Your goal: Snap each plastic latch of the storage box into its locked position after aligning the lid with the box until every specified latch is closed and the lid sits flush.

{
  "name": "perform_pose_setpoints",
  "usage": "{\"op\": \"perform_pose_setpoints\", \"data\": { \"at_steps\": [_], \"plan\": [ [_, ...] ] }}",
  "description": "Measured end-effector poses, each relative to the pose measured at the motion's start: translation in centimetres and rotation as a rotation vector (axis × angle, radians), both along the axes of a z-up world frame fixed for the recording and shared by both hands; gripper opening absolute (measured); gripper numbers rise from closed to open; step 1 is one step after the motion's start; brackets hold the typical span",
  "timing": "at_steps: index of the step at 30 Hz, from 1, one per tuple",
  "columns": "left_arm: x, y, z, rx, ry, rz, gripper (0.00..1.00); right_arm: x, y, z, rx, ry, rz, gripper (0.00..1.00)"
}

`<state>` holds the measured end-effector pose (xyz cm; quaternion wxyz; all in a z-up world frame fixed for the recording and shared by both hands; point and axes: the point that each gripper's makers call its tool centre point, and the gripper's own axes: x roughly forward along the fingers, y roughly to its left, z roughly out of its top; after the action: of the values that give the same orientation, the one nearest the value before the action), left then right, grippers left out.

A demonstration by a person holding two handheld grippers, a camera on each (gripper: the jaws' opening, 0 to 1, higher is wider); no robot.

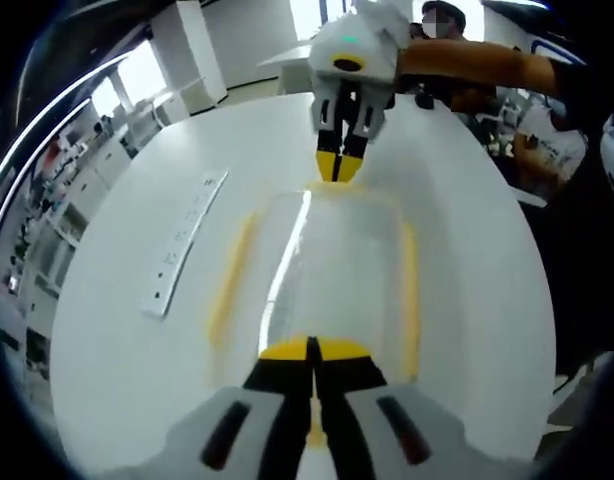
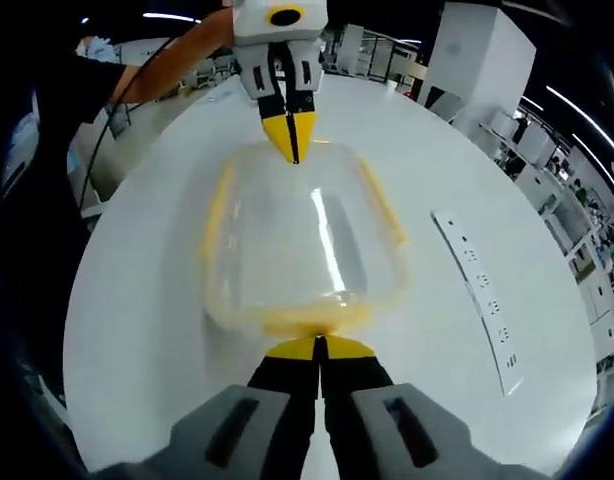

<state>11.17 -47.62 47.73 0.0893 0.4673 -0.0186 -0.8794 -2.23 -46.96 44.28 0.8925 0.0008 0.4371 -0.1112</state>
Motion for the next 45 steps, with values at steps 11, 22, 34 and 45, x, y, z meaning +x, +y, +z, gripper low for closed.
{"op": "perform_pose_setpoints", "data": {
  "at_steps": [11,22,34,45],
  "plan": [
    [0.0,0.1,-0.1,0.001,-0.007,-0.002,0.00,0.1,0.0,0.1,0.005,-0.008,0.004,0.00],
    [0.0,0.1,-0.1,0.000,0.001,-0.001,0.00,0.4,0.2,0.0,0.016,-0.025,-0.004,0.00],
    [-0.4,0.1,-0.2,0.002,-0.020,-0.004,0.00,0.4,0.3,0.2,0.010,-0.021,0.000,0.00],
    [-1.6,0.2,-0.1,-0.003,-0.021,-0.002,0.00,0.3,0.3,0.2,-0.013,0.000,0.005,0.00]
  ]
}}
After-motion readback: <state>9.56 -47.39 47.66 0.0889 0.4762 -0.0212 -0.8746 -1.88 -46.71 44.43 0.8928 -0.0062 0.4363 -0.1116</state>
